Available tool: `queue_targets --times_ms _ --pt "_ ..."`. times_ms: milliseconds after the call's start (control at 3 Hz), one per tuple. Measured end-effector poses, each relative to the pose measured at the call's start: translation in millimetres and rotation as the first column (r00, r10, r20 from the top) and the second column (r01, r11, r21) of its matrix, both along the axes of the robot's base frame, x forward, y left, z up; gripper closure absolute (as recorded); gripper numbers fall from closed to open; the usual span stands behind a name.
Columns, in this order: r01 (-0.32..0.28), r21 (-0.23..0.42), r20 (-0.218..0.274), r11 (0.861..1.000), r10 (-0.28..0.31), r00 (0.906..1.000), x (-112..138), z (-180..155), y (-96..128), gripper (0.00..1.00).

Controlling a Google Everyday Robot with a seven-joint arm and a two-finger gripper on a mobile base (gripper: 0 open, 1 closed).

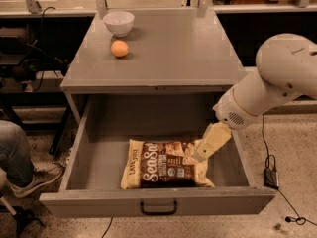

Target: Pick brown chip bag from top drawer and place on counter

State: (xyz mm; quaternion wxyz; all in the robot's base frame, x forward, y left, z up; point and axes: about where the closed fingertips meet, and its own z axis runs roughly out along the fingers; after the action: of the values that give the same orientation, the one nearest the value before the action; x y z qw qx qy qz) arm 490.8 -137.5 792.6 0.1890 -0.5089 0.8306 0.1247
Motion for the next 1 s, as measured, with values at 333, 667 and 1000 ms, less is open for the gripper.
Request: queue_targets --times_ms 333,667,1000 --pt "0.008 0.003 0.008 1.000 -0.008 0.9999 3 0 1 0.00" --pt "-0.026 -0.007 0.011 1.000 0.026 0.9996 8 -16 16 0.00" --pt "-0.062 -0.016 0.021 0.998 0.062 0.9978 17 -34 35 0.00"
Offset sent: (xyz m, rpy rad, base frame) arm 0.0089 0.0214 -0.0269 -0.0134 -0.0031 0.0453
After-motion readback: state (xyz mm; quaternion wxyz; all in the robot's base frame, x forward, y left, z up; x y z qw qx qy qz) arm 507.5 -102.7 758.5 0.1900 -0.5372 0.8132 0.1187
